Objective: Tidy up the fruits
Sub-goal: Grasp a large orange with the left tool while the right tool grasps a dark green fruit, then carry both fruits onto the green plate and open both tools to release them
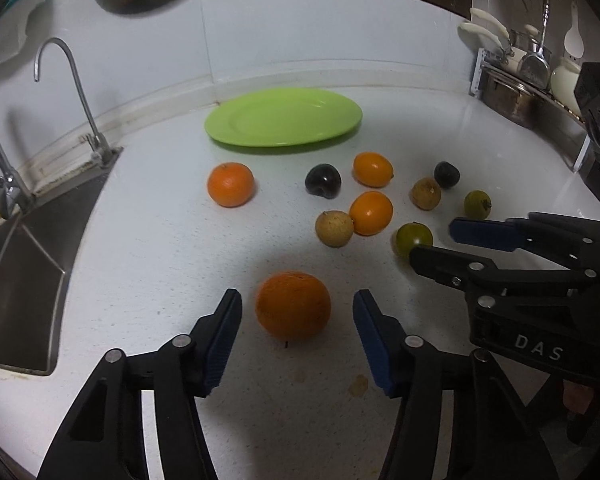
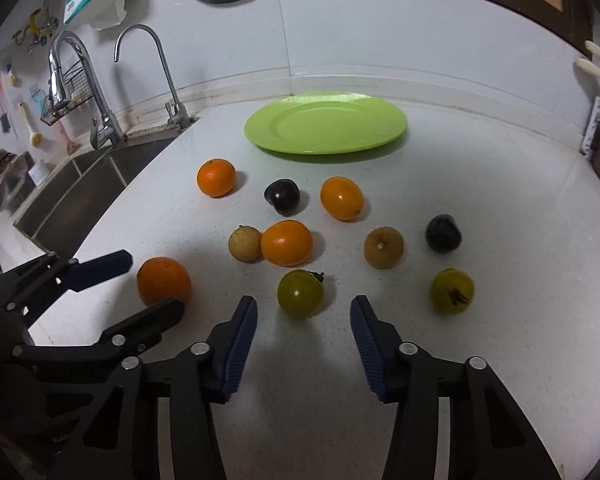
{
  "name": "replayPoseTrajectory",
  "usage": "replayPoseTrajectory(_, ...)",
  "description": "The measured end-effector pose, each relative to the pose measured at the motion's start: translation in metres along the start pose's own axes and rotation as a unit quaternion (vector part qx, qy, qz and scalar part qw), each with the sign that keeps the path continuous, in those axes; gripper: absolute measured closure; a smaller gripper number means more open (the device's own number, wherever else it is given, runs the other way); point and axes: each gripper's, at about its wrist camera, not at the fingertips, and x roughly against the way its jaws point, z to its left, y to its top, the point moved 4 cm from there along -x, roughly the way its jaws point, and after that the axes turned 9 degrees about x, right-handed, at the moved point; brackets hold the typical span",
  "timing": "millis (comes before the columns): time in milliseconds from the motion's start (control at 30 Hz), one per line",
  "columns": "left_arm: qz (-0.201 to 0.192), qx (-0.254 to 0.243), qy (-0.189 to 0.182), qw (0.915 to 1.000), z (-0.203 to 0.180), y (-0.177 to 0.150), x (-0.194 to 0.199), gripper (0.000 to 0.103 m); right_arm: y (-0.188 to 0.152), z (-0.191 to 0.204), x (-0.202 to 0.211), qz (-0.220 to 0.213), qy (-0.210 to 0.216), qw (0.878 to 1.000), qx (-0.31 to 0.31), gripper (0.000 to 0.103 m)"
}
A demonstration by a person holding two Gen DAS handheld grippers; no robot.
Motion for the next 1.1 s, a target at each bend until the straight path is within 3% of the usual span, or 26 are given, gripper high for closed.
replayPoseTrajectory(333,0.019,0.011,-0.007,0.9997,0.002,0.004,-0.011,0.062,0.005,0.001,-0.013,0.017,0.023,1.0,0.005,0.068)
replayPoseTrajectory(667,0.027,0.016,-0.015,0.9994,0.004,0.009,-0.013,0.063,0.009,0.001,-0.017,0.021,0.026,0.999,0.014,0.074)
replayPoseTrajectory(1100,-0.019,0.016,-0.026,0.9994,0.01,0.06,0.01,0.063,0.044,-0.003,0.02,-0.03,0.024,0.999,0.028,0.075)
